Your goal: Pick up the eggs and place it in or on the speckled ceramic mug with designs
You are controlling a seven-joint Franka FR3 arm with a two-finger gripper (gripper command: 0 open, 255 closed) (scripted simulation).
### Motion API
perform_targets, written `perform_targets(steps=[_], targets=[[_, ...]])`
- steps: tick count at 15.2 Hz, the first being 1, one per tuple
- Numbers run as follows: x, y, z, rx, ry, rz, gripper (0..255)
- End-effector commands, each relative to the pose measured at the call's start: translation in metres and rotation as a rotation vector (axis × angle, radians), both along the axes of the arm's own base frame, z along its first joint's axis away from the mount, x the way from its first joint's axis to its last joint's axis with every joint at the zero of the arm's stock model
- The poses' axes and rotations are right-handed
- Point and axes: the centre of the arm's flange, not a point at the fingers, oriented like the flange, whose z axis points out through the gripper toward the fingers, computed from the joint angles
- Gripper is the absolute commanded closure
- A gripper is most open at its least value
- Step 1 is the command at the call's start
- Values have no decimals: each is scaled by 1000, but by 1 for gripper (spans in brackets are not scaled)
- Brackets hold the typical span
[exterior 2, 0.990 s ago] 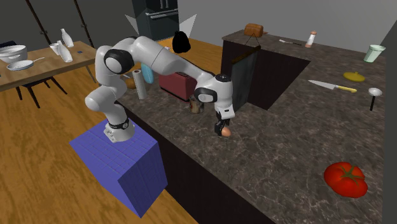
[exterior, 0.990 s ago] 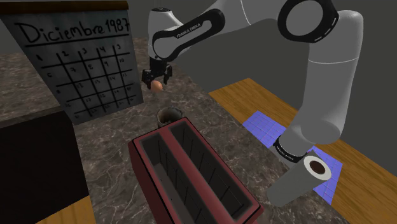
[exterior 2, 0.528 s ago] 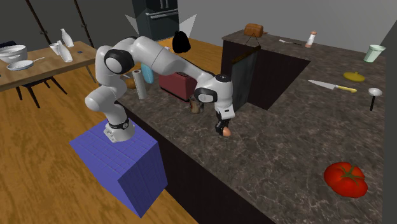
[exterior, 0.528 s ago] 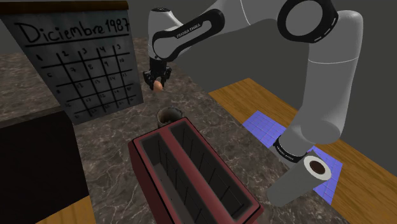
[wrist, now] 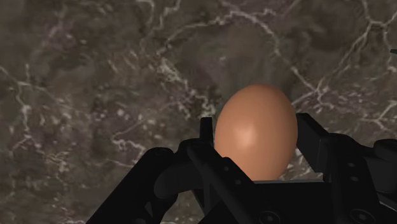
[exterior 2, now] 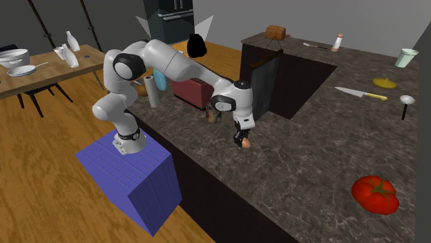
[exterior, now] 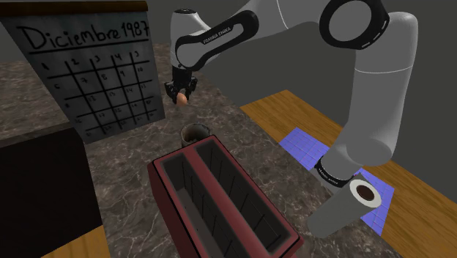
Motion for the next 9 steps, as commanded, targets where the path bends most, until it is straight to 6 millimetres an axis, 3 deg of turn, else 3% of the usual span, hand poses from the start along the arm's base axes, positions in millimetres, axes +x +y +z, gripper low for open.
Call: perform_targets(steps=[1, 9], targets=[[0, 0, 5, 0, 1, 0, 255], [0, 0, 47, 0, 1, 0, 255]])
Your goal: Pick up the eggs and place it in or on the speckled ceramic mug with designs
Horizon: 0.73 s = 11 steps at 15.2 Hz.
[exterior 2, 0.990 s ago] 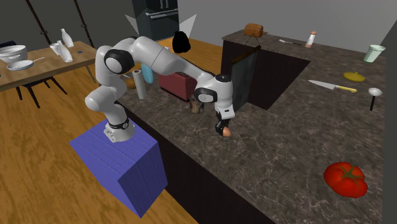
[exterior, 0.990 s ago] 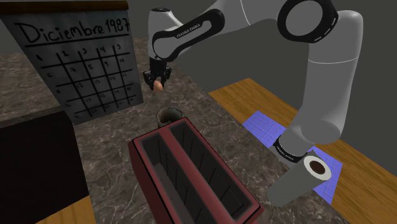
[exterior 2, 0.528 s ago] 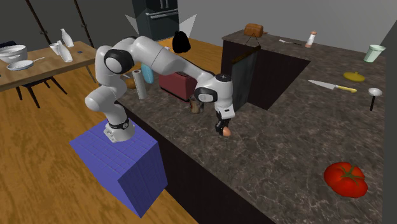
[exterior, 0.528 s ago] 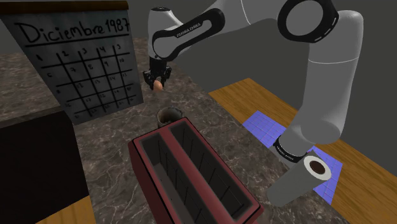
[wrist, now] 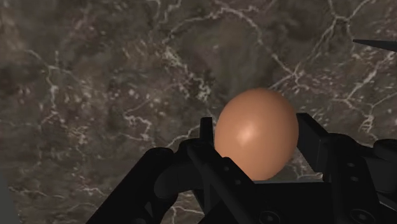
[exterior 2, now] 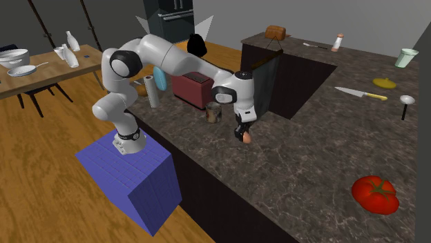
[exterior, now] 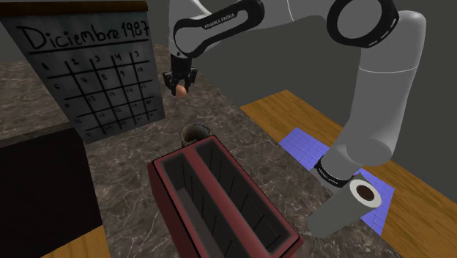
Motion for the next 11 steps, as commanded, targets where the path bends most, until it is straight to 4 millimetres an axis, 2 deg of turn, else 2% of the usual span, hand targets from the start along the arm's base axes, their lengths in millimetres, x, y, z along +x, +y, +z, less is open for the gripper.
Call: perform_targets(steps=[1, 11], targets=[[-1, 0, 11, 0, 0, 0, 255], [-1, 0, 63, 0, 0, 0, 255]])
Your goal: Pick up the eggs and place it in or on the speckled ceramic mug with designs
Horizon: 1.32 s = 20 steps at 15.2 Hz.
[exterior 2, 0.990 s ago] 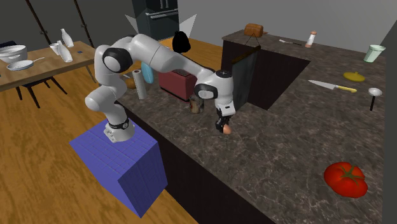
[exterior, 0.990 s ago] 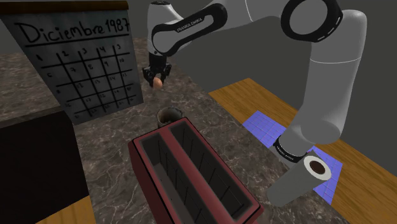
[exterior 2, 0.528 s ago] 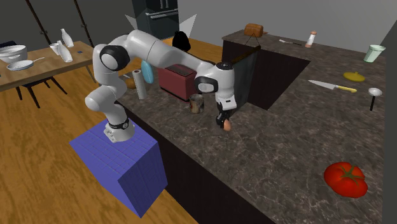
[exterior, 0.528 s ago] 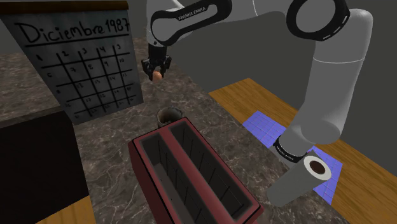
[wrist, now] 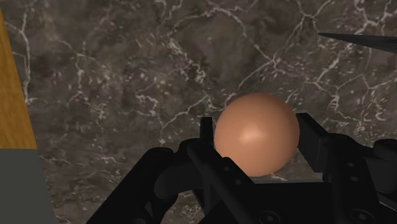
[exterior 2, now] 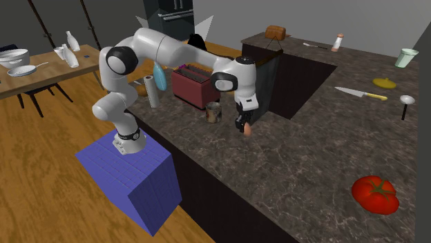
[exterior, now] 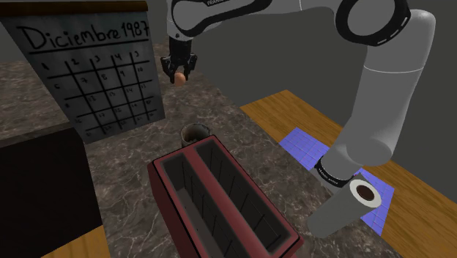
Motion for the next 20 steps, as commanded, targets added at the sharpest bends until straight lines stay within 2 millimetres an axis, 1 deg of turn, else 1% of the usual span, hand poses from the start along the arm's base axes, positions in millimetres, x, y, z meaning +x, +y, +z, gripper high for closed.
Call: perform_targets(steps=[1, 12, 13, 20], targets=[[0, 0, 10, 0, 0, 0, 255], [0, 0, 68, 0, 0, 0, 255], [0, 0, 71, 0, 0, 0, 255], [-85, 37, 74, 0, 0, 0, 255]])
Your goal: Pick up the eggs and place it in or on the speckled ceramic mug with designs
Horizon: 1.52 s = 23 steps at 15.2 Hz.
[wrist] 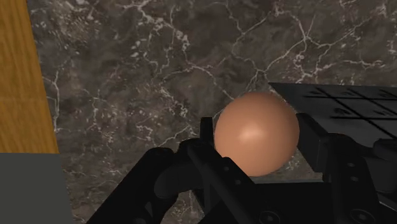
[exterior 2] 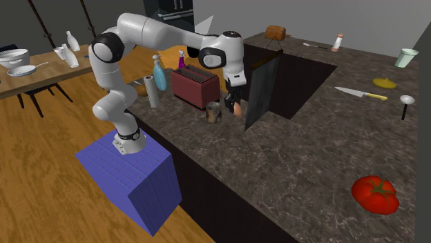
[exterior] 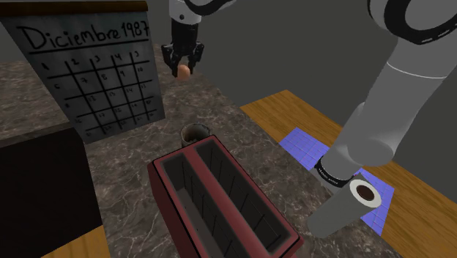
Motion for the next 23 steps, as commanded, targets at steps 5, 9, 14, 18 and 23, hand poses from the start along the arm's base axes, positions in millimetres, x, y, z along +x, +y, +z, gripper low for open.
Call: perform_targets(steps=[5, 9, 14, 18, 23], targets=[[-70, 33, 3, 0, 0, -1, 255], [-119, 54, 5, 0, 0, -1, 255], [-179, 80, 7, 0, 0, -1, 255], [-179, 80, -14, 0, 0, -1, 255], [-179, 80, -40, 0, 0, -1, 255]])
